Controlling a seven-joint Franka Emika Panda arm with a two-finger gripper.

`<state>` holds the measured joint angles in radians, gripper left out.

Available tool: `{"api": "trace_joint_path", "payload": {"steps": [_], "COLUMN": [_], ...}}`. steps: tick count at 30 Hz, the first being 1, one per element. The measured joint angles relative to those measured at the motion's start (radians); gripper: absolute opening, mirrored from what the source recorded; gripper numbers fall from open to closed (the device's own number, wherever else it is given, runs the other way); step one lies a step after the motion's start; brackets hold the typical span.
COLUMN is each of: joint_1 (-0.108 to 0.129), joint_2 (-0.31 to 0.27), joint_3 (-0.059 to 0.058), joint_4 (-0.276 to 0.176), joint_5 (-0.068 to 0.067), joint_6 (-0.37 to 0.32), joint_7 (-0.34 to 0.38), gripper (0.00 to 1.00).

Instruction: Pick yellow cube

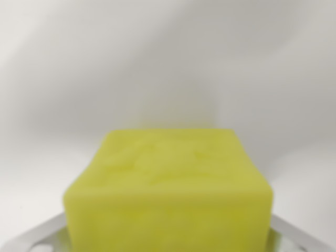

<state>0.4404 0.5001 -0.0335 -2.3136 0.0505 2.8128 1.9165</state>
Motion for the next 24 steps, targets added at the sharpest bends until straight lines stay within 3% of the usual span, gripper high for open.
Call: {"api": "trace_joint_path", "payload": {"steps": [24], "joint_1": [-0.003], "joint_2": [-0.105], "joint_3": [0.000], "joint_4": [-0.025], "joint_5": [-0.017], "joint_6": [-0.080], "joint_7": [0.013], "gripper": [0.00]}}
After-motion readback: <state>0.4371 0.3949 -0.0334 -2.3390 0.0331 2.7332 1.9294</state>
